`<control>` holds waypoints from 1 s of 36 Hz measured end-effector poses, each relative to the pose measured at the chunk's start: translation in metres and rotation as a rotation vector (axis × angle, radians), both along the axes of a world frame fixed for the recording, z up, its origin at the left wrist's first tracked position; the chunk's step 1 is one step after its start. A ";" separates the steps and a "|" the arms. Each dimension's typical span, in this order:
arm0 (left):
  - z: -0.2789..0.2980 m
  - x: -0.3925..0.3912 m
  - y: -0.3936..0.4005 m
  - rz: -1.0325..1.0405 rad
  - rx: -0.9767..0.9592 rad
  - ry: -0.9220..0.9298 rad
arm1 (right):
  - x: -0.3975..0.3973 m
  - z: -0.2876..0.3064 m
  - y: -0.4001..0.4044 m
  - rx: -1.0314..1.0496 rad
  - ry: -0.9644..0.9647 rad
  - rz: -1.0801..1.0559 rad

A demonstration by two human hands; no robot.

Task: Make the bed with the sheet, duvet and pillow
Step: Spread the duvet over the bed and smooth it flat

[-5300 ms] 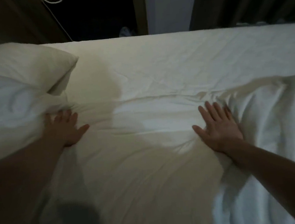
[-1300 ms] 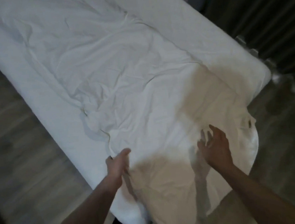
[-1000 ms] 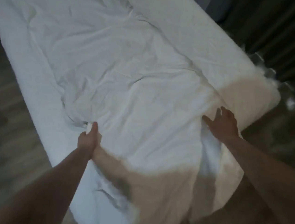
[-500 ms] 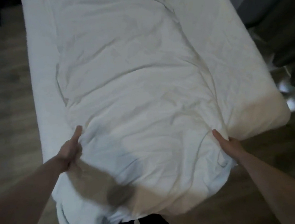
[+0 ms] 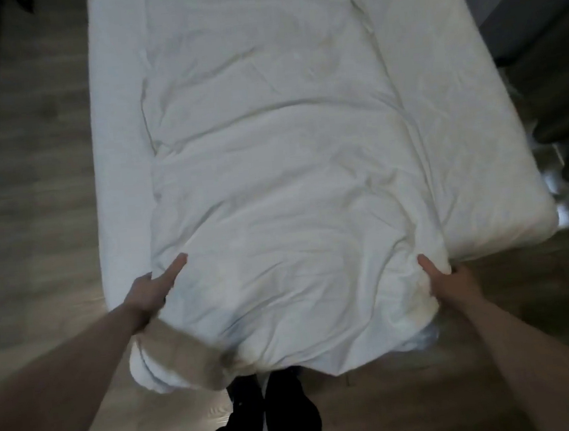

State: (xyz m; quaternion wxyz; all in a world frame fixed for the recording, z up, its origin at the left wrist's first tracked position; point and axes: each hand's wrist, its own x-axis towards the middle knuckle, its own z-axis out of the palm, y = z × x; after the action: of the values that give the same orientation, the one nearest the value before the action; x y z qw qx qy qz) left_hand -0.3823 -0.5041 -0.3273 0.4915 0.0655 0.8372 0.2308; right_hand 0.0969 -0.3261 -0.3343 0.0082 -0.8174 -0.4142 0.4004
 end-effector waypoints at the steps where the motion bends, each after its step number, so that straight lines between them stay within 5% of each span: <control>1: 0.002 0.005 -0.005 -0.010 0.066 0.005 | 0.003 -0.003 -0.003 0.057 -0.049 0.049; 3: 0.000 0.018 -0.017 0.026 0.180 0.064 | 0.000 -0.006 -0.013 0.251 -0.179 0.238; 6: -0.001 0.050 -0.024 -0.137 0.125 0.622 | -0.023 -0.014 -0.025 0.615 -0.212 0.503; 8: 0.008 0.077 -0.024 -0.394 0.245 0.861 | -0.054 -0.018 -0.026 0.631 -0.132 0.650; 11: -0.002 0.114 -0.013 -0.711 0.372 0.891 | -0.088 -0.026 -0.031 0.425 -0.090 0.803; 16: -0.049 0.153 -0.033 -1.009 0.010 0.735 | -0.060 -0.053 -0.070 -0.078 -0.244 0.799; 21: -0.059 0.198 -0.101 -1.248 -0.064 0.471 | -0.010 -0.054 -0.123 -0.366 -0.194 0.934; 24: -0.029 0.211 -0.094 -1.119 0.107 0.306 | 0.007 -0.035 -0.122 0.011 -0.154 0.941; 29: 0.009 0.175 -0.014 -0.825 0.551 0.711 | -0.007 -0.006 -0.041 0.533 -0.090 0.721; 32: 0.010 0.140 0.058 -0.720 0.488 0.885 | -0.037 0.004 0.012 0.540 -0.009 0.688; 36: 0.003 0.121 0.117 -0.784 0.141 0.818 | -0.074 0.000 0.051 0.399 -0.039 0.808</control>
State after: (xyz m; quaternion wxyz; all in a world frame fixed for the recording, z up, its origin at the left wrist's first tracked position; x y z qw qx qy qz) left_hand -0.2611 -0.3876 -0.3239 0.1708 0.4880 0.8549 0.0422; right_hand 0.0227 -0.2754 -0.3346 0.0010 -0.5799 -0.7693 0.2681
